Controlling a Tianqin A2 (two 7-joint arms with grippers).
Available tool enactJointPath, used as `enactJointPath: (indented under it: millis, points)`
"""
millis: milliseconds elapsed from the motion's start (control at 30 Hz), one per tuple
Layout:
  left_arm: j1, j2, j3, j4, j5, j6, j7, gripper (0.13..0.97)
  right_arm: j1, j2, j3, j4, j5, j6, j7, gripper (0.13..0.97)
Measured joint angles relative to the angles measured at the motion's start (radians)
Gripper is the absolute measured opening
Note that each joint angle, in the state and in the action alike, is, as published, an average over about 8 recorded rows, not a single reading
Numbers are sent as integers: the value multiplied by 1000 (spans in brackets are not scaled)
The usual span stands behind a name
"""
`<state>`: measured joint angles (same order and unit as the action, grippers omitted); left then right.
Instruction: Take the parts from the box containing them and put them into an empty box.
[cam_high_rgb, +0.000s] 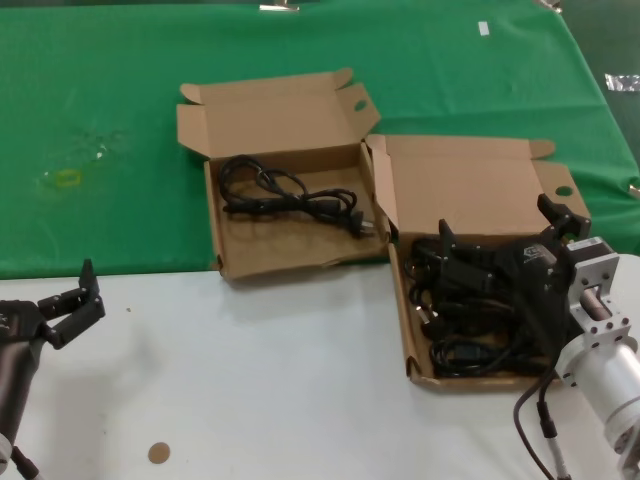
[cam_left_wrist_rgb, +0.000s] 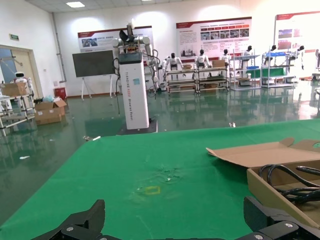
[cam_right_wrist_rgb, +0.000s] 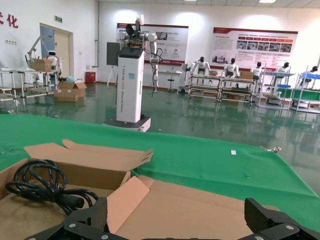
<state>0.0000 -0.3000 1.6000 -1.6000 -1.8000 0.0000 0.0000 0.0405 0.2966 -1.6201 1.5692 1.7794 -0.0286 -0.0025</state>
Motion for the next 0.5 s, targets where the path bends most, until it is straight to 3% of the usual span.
enactJointPath:
  millis: [500]
  points:
    - [0,0,0,0,0,0,0,966,0,0,0,0,0,0,0,966]
